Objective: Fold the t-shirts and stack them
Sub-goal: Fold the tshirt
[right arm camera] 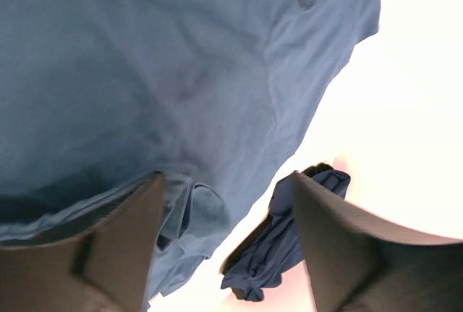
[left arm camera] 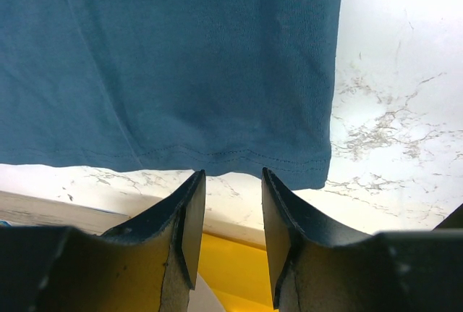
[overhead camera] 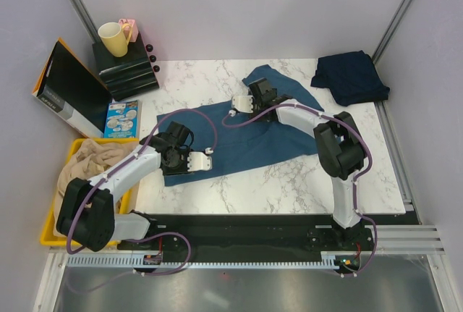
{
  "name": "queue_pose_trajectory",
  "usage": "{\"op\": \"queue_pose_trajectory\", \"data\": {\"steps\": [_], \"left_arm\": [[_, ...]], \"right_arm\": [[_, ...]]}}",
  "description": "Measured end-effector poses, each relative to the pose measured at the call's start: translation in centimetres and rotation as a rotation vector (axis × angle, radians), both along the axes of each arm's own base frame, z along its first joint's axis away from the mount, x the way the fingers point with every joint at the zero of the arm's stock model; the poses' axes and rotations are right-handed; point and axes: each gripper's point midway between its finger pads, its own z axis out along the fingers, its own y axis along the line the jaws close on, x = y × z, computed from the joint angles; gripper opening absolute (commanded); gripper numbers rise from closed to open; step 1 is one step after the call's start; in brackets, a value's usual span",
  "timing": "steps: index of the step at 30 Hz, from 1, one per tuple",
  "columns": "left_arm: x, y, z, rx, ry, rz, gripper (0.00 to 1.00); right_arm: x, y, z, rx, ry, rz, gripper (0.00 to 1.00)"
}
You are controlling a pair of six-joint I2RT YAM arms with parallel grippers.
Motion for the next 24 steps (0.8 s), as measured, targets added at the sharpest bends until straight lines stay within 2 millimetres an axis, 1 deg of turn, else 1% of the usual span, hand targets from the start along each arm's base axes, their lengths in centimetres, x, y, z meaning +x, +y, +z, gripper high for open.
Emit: {"op": "queue_pose_trajectory", "data": {"steps": [2, 7, 8, 12, 15, 19, 24], "left_arm": [[0.0, 0.0, 0.0, 0.000, -0.001, 0.000, 0.44], [0.0, 0.0, 0.0, 0.000, 0.001, 0.000, 0.44], [0.0, 0.0, 0.0, 0.000, 0.002, 0.000, 0.45], [0.1, -0.1, 0.1, -0.001, -0.002, 0.000, 0.44], [0.1, -0.1, 0.0, -0.001, -0.002, 0.000, 0.44], [0.2, -0.1, 0.1, -0.001, -0.002, 0.000, 0.44], [0.3, -0.1, 0.0, 0.000, 0.001, -0.001, 0.44]], "right_arm": [[0.4, 0.2, 0.3, 0.017, -0.020, -0.005, 0.89], [0.6, 0.4, 0.5, 0.040, -0.035, -0.019, 0.91], [0.6, 0.4, 0.5, 0.043, -0.035, -0.024, 0.92], [0.6, 0.1, 0.5, 0.058, -0.034, -0.046, 0.93], [0.6, -0.1, 0.4, 0.080, -0.020, -0.058, 0.98], [-0.4, -0.1, 0.2, 0.111, 0.069, -0.036, 0.98], [-2.7, 0.5, 1.2, 0.124, 0.222, 0.015, 0.98]]}}
